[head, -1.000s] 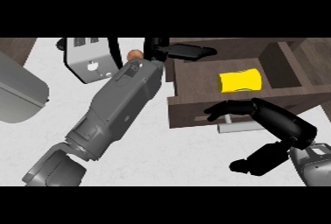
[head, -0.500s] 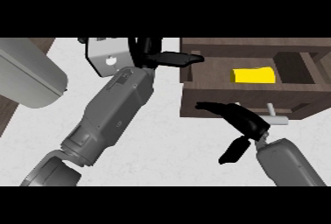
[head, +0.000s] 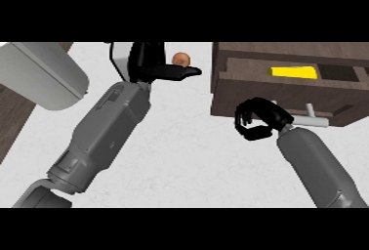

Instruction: Pick up the cup, place it into the drawer and close the drawer

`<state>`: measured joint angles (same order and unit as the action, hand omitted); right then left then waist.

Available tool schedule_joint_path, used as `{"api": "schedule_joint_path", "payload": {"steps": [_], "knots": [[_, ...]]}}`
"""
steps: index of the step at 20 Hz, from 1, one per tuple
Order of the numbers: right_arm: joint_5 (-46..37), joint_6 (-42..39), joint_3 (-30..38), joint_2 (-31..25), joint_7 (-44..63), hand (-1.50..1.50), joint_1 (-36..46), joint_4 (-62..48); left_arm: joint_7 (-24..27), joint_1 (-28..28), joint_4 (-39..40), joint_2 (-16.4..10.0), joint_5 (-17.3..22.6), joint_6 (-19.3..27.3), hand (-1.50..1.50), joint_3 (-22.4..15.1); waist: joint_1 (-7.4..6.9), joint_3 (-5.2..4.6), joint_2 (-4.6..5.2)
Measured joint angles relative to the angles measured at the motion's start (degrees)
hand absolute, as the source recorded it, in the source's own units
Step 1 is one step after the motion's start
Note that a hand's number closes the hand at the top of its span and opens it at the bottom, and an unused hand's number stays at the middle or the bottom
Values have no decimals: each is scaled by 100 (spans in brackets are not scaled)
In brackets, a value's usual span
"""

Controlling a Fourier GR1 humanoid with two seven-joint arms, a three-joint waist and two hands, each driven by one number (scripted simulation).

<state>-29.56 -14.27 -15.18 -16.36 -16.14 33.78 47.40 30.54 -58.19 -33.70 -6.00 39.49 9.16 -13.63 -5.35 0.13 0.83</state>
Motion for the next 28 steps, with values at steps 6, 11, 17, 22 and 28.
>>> {"api": "schedule_joint_path", "payload": {"steps": [6, 11, 17, 22, 28], "knots": [[197, 357, 692, -191, -553, 150, 898, -1155, -38, 455, -352, -244, 9, -321, -150, -52, -189, 25, 81], [445, 256, 981, -194, -780, 150, 1093, -1557, -127, 668, -559, -439, 32, -544, -150, -69, -276, 47, 82], [746, -179, 1166, -293, -896, 150, 1090, -1634, -238, 800, -752, -541, 42, -718, -150, -123, -378, 69, 79], [885, -593, 1193, -417, -849, 150, 1037, -1555, -255, 898, -851, -585, 52, -828, -150, -144, -449, 73, 109], [1094, -921, 1280, -513, -802, 150, 960, -1420, -256, 1022, -932, -643, 81, -974, -150, -145, -528, 102, 149]]}}
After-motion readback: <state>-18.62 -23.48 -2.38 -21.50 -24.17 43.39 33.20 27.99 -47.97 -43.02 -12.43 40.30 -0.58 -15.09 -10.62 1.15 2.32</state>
